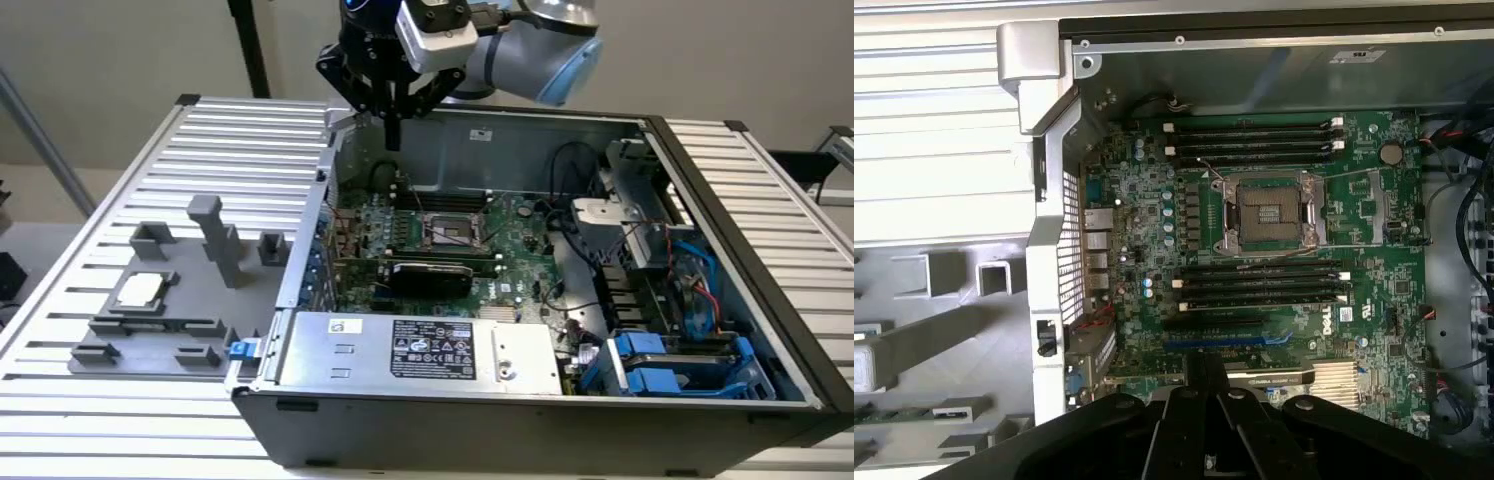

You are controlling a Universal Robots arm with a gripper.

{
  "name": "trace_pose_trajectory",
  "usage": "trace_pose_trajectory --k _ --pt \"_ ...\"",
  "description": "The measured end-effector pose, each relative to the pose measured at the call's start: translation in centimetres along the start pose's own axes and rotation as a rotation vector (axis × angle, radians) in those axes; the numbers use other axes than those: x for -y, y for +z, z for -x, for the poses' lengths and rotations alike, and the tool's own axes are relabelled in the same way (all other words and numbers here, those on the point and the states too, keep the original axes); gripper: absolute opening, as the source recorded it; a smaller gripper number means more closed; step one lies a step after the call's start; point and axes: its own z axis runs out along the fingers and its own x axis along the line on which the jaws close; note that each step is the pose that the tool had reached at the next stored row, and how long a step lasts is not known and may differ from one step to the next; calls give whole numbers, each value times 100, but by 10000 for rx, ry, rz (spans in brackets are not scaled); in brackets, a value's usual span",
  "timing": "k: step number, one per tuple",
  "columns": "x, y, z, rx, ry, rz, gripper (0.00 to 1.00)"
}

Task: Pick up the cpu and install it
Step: 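Reach for the cpu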

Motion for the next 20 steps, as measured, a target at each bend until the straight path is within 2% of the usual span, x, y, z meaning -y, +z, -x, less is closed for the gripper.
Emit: trace_pose_trajectory --k 2,20 --pt "4 -2 -55 -1 -1 -1 11" --pt "93 -21 -868 0 -1 0 11"
